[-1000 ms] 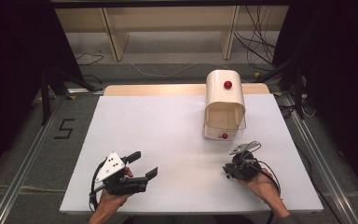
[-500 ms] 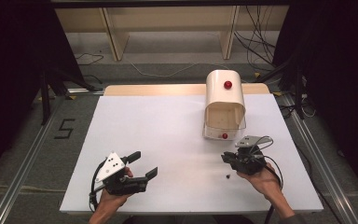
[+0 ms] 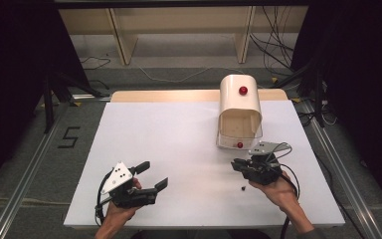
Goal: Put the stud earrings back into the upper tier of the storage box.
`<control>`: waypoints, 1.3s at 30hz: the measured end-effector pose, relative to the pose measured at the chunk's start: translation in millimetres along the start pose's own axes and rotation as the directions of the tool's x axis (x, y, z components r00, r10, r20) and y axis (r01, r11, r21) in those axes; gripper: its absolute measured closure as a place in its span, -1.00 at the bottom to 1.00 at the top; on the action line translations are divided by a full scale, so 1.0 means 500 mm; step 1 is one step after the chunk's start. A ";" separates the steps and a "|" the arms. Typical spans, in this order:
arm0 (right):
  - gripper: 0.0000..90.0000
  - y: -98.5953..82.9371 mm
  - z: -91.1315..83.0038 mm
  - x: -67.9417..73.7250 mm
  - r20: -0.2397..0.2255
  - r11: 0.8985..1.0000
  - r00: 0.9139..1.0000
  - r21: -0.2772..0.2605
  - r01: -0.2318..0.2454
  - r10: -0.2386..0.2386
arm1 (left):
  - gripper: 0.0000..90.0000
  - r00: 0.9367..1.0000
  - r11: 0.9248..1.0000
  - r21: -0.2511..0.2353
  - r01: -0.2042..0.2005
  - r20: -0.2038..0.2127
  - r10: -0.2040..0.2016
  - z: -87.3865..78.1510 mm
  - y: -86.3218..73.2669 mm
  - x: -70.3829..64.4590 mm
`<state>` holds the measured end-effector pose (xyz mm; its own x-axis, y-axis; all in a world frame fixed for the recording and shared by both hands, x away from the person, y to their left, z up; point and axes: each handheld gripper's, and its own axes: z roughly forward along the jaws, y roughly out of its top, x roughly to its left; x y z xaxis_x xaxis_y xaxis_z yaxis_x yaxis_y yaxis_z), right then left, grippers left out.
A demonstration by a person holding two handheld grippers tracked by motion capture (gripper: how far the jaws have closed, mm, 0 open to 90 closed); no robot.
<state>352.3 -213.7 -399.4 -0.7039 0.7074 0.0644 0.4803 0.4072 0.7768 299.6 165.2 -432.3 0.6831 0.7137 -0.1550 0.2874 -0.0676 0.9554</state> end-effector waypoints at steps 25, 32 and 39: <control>0.78 0.079 -0.062 -0.020 0.015 0.986 1.000 -0.164 0.001 0.002 | -0.65 1.000 1.000 -0.001 0.000 -0.001 0.000 0.000 0.000 0.000; 0.78 0.100 -0.063 -0.032 0.042 0.979 0.999 -0.202 -0.007 0.016 | -0.65 1.000 1.000 -0.003 0.002 -0.003 -0.002 -0.001 0.000 0.001; 0.78 0.108 -0.057 -0.046 0.060 0.977 0.998 -0.215 -0.015 0.029 | -0.65 1.000 1.000 -0.004 0.000 -0.002 0.000 -0.001 0.000 0.000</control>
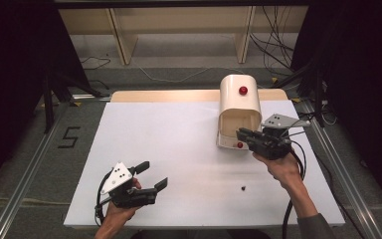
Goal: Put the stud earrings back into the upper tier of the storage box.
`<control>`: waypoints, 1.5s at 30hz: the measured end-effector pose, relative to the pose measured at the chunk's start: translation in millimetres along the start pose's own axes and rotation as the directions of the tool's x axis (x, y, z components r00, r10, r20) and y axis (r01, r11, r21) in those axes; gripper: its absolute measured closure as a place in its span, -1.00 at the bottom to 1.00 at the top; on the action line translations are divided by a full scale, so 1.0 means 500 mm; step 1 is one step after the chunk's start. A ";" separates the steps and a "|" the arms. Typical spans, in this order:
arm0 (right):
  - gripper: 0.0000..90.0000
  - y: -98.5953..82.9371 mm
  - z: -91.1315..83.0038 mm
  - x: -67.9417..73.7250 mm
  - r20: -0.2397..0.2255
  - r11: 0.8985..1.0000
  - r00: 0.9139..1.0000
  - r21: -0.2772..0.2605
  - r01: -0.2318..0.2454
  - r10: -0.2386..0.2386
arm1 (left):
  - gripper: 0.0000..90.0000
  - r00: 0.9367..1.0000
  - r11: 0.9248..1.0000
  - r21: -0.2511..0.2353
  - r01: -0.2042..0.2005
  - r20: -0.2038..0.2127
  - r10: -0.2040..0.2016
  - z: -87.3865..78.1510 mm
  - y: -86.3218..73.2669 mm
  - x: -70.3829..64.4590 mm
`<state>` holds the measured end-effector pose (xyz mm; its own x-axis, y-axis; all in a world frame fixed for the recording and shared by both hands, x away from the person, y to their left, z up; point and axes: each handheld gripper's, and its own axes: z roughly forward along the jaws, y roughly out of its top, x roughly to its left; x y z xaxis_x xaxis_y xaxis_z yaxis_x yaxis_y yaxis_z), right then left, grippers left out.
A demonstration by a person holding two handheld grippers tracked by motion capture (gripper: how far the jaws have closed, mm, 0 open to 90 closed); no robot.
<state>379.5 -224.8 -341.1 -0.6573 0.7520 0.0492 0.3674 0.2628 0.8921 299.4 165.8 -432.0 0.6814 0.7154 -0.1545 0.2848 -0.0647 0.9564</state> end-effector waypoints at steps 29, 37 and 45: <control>0.75 -0.009 0.026 -0.047 0.121 0.998 0.991 0.011 -0.058 0.056 | -0.65 1.000 1.000 0.002 -0.001 0.002 0.001 0.000 0.001 0.000; 0.32 0.001 0.012 -0.034 0.077 0.998 0.995 -0.019 -0.054 0.056 | -0.65 1.000 1.000 0.002 0.000 0.004 0.000 -0.002 0.001 -0.001; -0.05 0.016 -0.017 -0.002 -0.003 0.998 0.999 -0.045 -0.044 0.044 | -0.65 1.000 1.000 0.001 0.001 0.005 -0.001 -0.002 0.002 0.000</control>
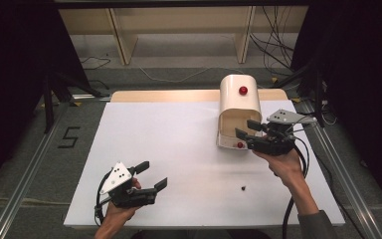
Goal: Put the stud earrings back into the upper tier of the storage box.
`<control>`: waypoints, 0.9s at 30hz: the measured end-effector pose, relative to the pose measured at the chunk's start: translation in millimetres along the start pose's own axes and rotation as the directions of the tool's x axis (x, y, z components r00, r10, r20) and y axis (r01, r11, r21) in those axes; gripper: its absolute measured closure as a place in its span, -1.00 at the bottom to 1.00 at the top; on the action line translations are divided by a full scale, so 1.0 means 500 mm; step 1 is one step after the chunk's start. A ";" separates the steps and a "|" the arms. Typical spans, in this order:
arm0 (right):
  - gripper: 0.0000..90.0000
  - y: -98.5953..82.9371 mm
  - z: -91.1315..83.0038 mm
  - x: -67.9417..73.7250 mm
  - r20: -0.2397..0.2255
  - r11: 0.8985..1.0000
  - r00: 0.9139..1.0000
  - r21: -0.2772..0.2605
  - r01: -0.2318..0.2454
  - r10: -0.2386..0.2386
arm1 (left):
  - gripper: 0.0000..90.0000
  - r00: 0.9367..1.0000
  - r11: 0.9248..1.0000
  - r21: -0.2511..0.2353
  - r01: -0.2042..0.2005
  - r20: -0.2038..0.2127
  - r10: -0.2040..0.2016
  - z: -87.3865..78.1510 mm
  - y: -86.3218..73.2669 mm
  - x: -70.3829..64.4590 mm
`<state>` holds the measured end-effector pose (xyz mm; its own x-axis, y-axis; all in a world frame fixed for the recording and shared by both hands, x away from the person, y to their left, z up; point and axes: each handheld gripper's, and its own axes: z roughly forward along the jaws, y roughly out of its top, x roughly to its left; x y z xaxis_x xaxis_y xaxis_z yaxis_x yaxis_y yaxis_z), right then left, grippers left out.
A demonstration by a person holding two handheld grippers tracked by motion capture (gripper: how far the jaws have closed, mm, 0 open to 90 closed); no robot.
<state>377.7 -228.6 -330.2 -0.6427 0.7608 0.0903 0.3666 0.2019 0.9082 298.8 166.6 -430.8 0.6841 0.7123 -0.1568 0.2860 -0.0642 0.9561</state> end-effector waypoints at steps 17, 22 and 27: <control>-0.24 -0.072 0.001 0.046 -0.118 0.986 0.992 0.153 0.064 -0.046 | -0.65 1.000 1.000 -0.004 0.002 0.001 -0.002 -0.001 0.000 0.000; -0.25 -0.092 0.006 0.052 -0.144 0.978 0.987 0.190 0.091 -0.064 | -0.65 1.000 1.000 -0.004 0.000 0.001 0.000 -0.001 0.000 0.000; -0.28 -0.112 0.009 0.053 -0.161 0.962 0.983 0.242 0.129 -0.091 | -0.65 1.000 1.000 -0.002 0.000 -0.001 0.000 -0.001 0.000 0.000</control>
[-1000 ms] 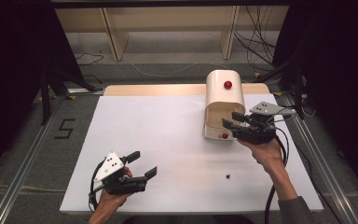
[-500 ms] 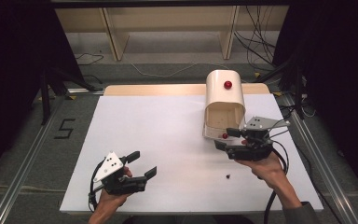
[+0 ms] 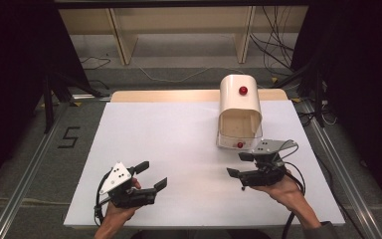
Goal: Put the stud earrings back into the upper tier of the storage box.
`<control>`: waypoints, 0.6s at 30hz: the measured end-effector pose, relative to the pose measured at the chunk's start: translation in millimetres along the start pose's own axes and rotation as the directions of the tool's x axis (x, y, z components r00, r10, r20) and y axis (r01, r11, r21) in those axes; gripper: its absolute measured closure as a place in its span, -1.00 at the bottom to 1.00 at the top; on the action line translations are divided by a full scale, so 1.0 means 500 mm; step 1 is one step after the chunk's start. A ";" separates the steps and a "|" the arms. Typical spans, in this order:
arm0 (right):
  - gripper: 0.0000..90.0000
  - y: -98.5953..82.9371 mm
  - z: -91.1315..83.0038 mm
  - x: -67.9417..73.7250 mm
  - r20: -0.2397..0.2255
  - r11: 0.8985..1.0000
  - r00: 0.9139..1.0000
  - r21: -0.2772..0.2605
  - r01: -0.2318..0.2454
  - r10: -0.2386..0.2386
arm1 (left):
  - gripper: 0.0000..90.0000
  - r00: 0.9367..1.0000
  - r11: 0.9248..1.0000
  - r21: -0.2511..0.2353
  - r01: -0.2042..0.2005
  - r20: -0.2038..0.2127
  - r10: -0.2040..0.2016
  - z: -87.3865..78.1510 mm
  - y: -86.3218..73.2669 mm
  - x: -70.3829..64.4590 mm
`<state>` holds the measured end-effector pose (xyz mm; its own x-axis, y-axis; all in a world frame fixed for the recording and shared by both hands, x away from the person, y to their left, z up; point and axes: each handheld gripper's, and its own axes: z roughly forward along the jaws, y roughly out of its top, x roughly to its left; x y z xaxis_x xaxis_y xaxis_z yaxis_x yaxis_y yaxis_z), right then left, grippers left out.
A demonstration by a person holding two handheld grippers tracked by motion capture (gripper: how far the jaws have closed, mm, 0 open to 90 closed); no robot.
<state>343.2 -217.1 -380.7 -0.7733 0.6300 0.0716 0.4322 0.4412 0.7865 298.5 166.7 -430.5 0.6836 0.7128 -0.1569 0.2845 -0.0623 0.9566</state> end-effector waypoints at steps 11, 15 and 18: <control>-0.28 -0.053 0.031 -0.017 0.018 0.984 1.000 0.180 0.015 -0.018 | -0.65 1.000 1.000 0.002 0.001 0.000 -0.001 0.001 0.000 0.000; -0.23 -0.069 0.043 -0.027 0.045 0.970 0.999 0.240 -0.022 0.011 | -0.65 1.000 1.000 0.002 0.001 0.000 -0.001 0.000 0.000 0.000; -0.20 -0.077 0.050 -0.033 0.062 0.964 0.998 0.263 -0.039 0.023 | -0.65 1.000 1.000 0.002 0.000 0.000 0.000 0.000 0.000 0.000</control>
<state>350.9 -228.3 -427.6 -0.7328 0.6785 0.0514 0.5688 0.5693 0.5937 298.5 166.4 -430.5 0.6837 0.7127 -0.1567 0.2855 -0.0636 0.9563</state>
